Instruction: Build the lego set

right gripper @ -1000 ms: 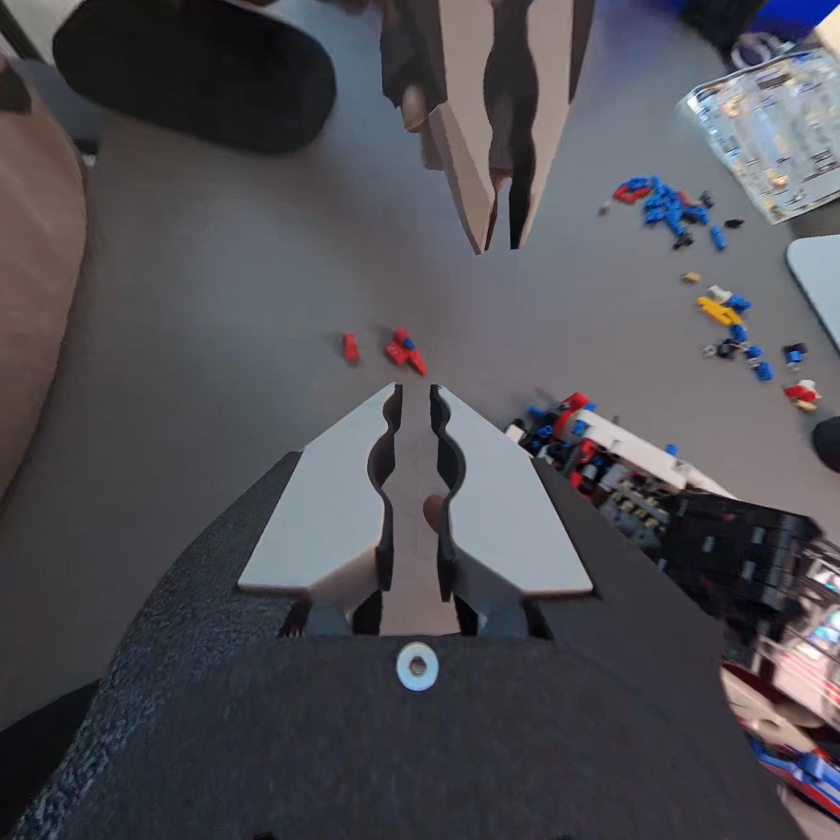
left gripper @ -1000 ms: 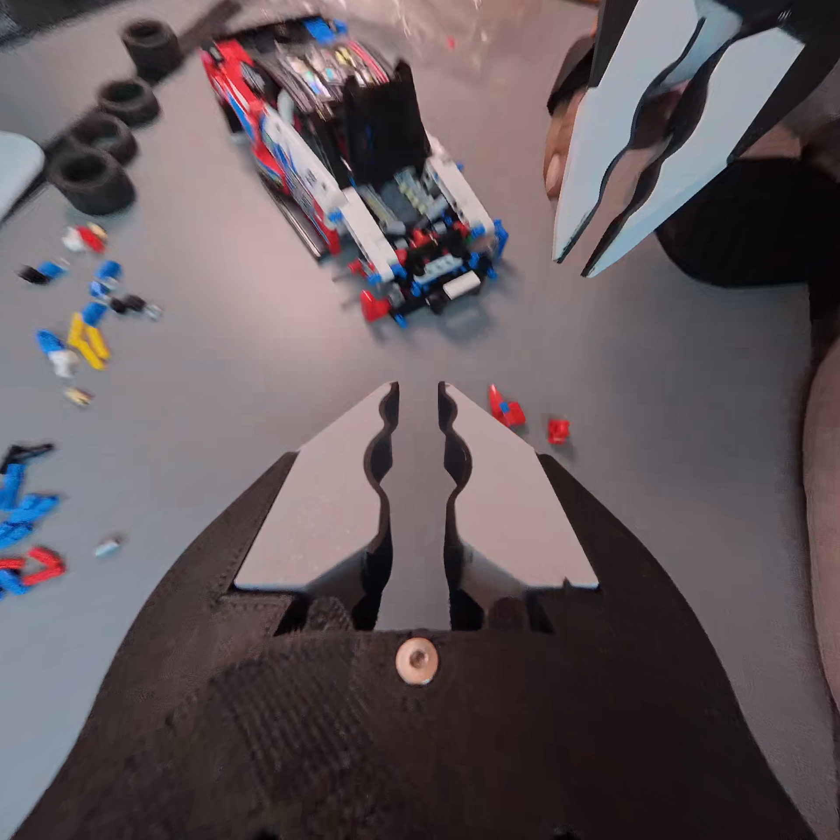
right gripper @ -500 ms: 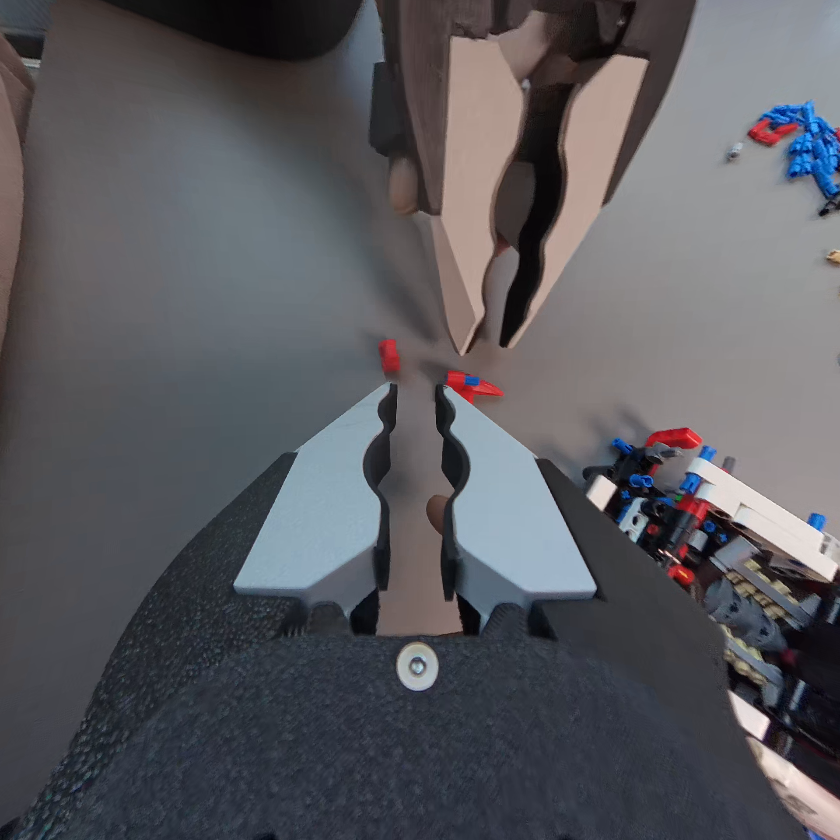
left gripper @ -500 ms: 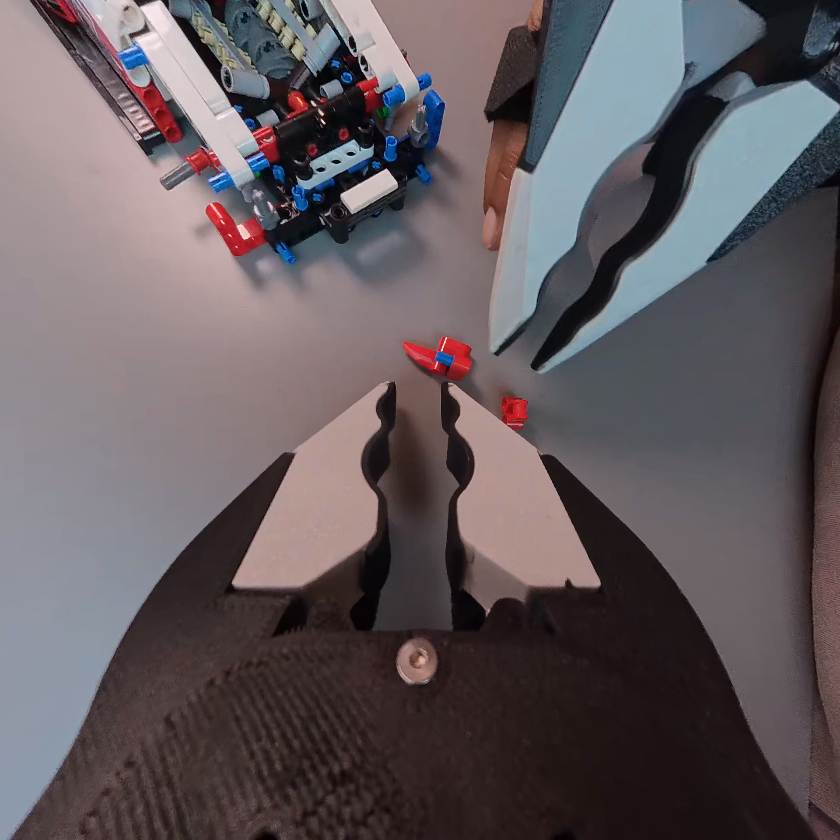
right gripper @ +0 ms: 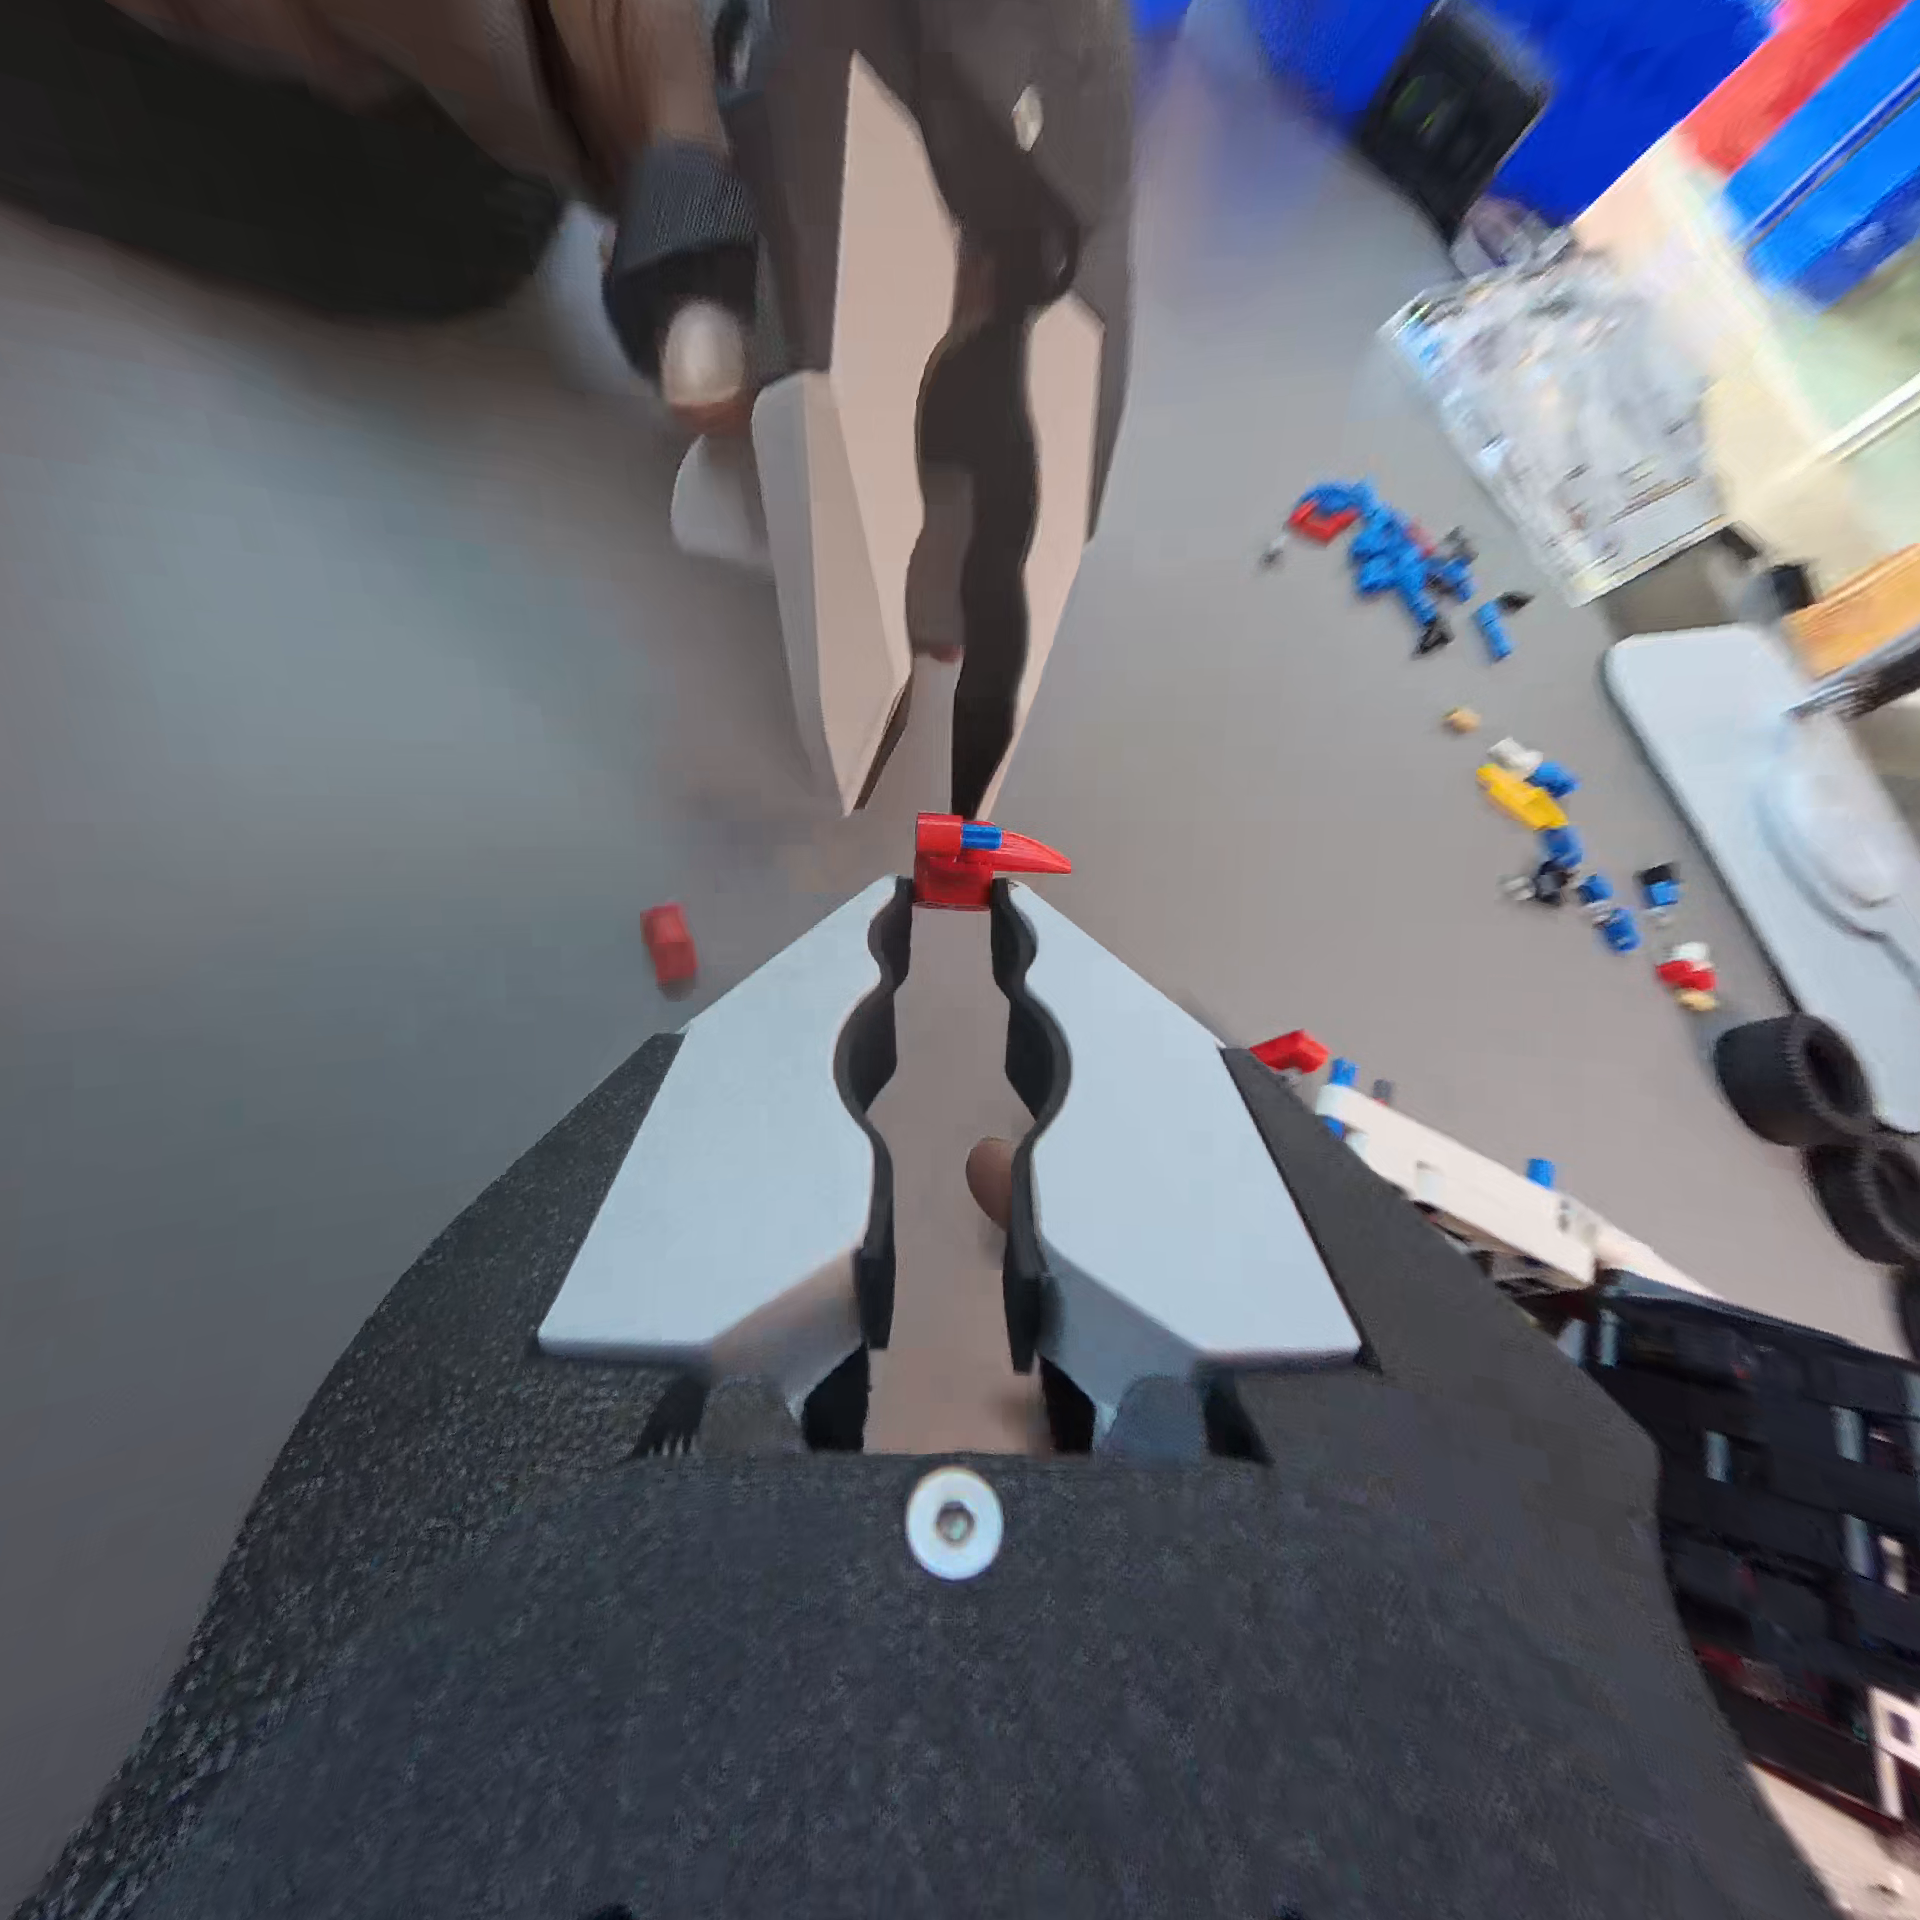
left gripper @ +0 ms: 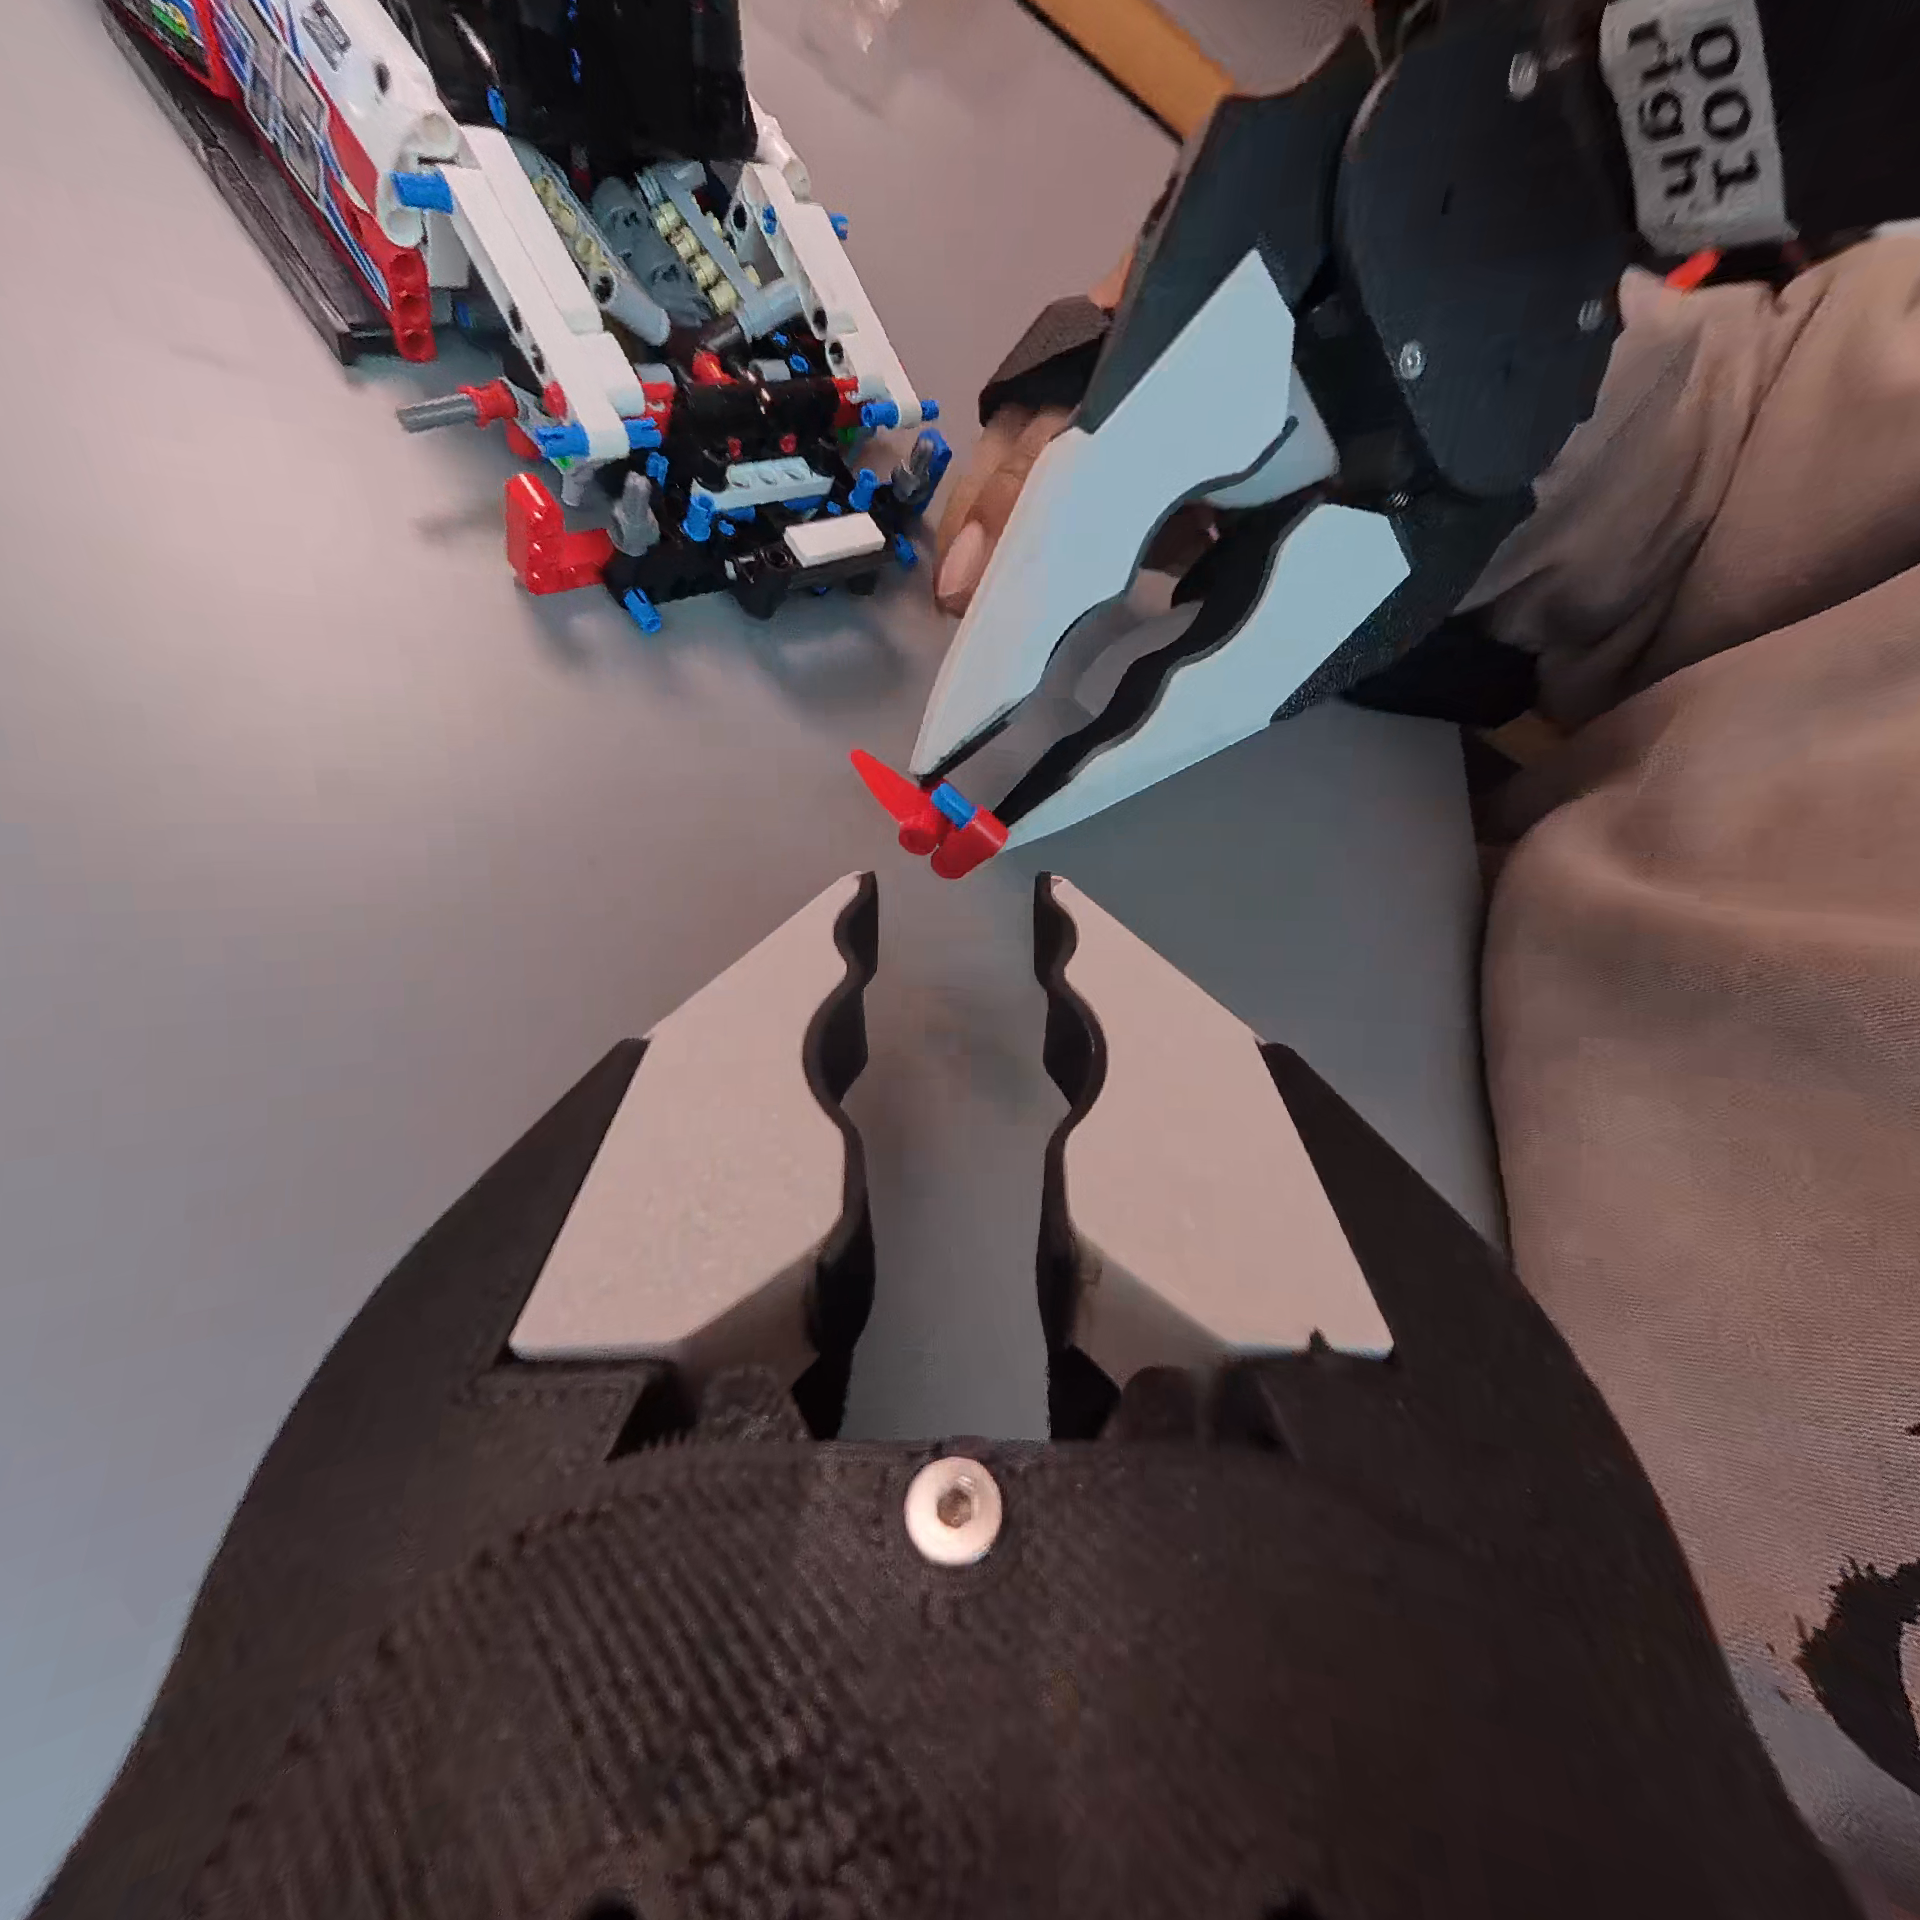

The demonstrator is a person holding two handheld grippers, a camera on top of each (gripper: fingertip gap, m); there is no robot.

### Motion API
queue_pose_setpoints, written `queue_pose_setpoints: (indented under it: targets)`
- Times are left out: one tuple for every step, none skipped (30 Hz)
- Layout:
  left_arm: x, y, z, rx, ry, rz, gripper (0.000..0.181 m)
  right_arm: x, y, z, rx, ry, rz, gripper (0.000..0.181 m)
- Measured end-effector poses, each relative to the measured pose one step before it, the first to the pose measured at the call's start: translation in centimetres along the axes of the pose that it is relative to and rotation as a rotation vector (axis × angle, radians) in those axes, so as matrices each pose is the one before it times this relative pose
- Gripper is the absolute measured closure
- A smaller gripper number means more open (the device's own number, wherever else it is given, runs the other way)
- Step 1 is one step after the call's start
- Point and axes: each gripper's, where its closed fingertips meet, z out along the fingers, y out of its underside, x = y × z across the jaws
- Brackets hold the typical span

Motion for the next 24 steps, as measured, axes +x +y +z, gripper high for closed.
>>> queue_pose_setpoints:
  targets:
    - [0.041, -0.736, -0.329, 0.0576, 0.0255, -0.0257, 0.151, 1.052, -1.048, -0.465, 0.0721, 0.0751, -0.0205, 0.169]
    - [0.238, -0.985, -0.342, 0.0670, 0.0334, -0.0258, 0.149, 1.135, -0.951, -0.437, 0.0642, 0.0863, -0.0491, 0.169]
    - [0.410, -1.172, -0.332, 0.0730, 0.0360, -0.0204, 0.149, 1.026, -0.891, -0.393, 0.0592, 0.0844, -0.0670, 0.169]
    - [0.401, -1.193, -0.266, 0.0712, 0.0280, -0.0130, 0.149, 0.652, -0.667, -0.269, 0.0427, 0.0603, -0.0643, 0.169]
    - [0.301, -1.074, -0.179, 0.0617, 0.0140, -0.0031, 0.149, 0.470, -0.456, -0.138, 0.0272, 0.0468, -0.0476, 0.169]
    - [0.305, -0.899, -0.098, 0.0511, 0.0083, 0.0072, 0.149, 0.492, -0.401, -0.106, 0.0227, 0.0487, -0.0364, 0.169]
    - [0.396, -0.706, -0.018, 0.0378, 0.0085, 0.0114, 0.149, 0.316, -0.445, -0.074, 0.0279, 0.0376, -0.0367, 0.169]
    - [0.365, -0.484, 0.047, 0.0242, 0.0032, 0.0131, 0.150, 0.218, -0.359, -0.027, 0.0187, 0.0293, -0.0333, 0.169]
    - [0.190, -0.323, 0.085, 0.0153, -0.0093, 0.0181, 0.152, 0.235, -0.335, -0.002, 0.0143, 0.0276, -0.0271, 0.169]
    - [0.067, -0.191, 0.086, 0.0090, -0.0172, 0.0239, 0.154, 0.073, -0.314, 0.011, 0.0121, 0.0152, -0.0264, 0.169]
    - [0.176, -0.070, 0.098, 0.0017, -0.0109, 0.0252, 0.155, 0.220, -0.255, 0.003, 0.0073, 0.0243, -0.0279, 0.169]
    - [0.257, -0.005, 0.106, -0.0040, -0.0043, 0.0228, 0.157, 0.142, -0.243, -0.003, 0.0070, 0.0194, -0.0261, 0.169]
    - [0.208, -0.029, 0.105, -0.0026, -0.0075, 0.0219, 0.158, 0.013, -0.178, 0.011, 0.0034, 0.0091, -0.0207, 0.170]
    - [0.135, -0.065, 0.084, -0.0003, -0.0098, 0.0236, 0.160, 0.071, -0.093, 0.017, -0.0016, 0.0133, -0.0187, 0.169]
    - [0.135, -0.052, 0.066, 0.0004, -0.0087, 0.0252, 0.163, 0.056, -0.030, 0.012, -0.0031, 0.0138, -0.0212, 0.169]
    - [0.116, -0.056, 0.041, 0.0007, -0.0086, 0.0247, 0.166, 0.080, -0.011, -0.012, -0.0019, 0.0129, -0.0207, 0.169]
    - [0.031, -0.081, 0.018, 0.0029, -0.0124, 0.0225, 0.167, 0.065, -0.015, -0.022, 0.0001, 0.0090, -0.0136, 0.169]
    - [0.039, -0.073, 0.004, 0.0038, -0.0093, 0.0219, 0.167, 0.092, -0.062, -0.022, 0.0020, 0.0071, -0.0061, 0.169]
    - [0.071, -0.110, -0.018, 0.0059, -0.0055, 0.0193, 0.167, 0.081, -0.092, -0.020, 0.0032, 0.0067, -0.0012, 0.169]
    - [0.058, -0.117, -0.020, 0.0068, -0.0041, 0.0149, 0.167, 0.101, -0.088, -0.004, 0.0012, 0.0072, -0.0021, 0.169]
    - [0.044, -0.116, -0.019, 0.0077, -0.0036, 0.0108, 0.168, 0.101, -0.080, 0.003, 0.0009, 0.0075, -0.0031, 0.169]
    - [0.005, -0.089, -0.031, 0.0068, -0.0044, 0.0078, 0.167, 0.053, -0.037, 0.008, -0.0011, 0.0028, -0.0014, 0.169]
    - [-0.026, -0.101, -0.029, 0.0077, -0.0056, 0.0055, 0.168, 0.057, -0.018, 0.007, -0.0011, 0.0035, -0.0024, 0.169]
    - [-0.013, -0.181, -0.064, 0.0128, -0.0059, 0.0044, 0.168, 0.073, -0.077, -0.030, 0.0031, 0.0061, -0.0079, 0.169]
